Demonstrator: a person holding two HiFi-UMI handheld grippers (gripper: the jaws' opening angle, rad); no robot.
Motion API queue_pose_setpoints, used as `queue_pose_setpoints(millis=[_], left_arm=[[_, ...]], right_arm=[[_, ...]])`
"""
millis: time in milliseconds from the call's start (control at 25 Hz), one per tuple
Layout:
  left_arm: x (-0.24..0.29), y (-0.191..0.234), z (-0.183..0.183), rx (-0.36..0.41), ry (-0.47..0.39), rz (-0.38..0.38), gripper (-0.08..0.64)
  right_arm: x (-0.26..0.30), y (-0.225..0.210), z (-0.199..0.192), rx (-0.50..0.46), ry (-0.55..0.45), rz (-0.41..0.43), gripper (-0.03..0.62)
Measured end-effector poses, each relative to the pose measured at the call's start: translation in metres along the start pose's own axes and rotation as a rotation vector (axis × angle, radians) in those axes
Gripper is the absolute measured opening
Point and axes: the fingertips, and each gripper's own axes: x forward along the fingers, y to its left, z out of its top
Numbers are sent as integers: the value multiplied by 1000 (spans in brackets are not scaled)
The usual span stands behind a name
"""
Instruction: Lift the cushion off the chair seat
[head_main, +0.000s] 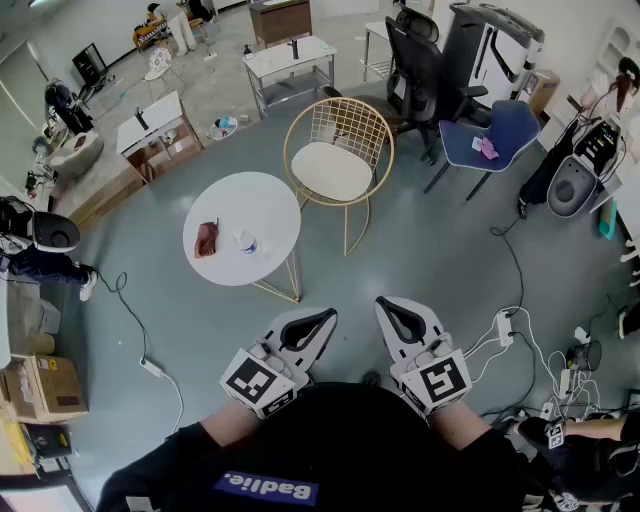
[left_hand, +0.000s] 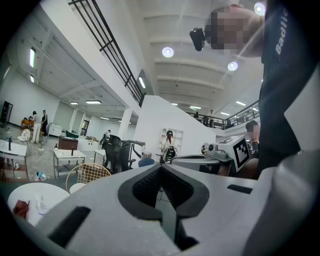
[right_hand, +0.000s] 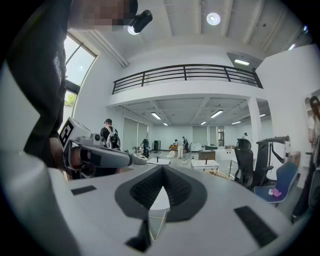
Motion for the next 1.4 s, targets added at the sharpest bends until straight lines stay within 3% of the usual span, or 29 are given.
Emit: queue_pose_setpoints(millis=[640, 1080, 1400], left_arm=[[27, -16, 0, -7, -1, 10, 8], [63, -40, -30, -53, 14, 77, 8], [97, 0, -24, -40, -6, 71, 8]], right_arm=[[-16, -24, -3, 53, -45, 31, 26], [-48, -75, -43, 95, -22, 62, 26], [-14, -105, -46, 67, -3, 77, 28]])
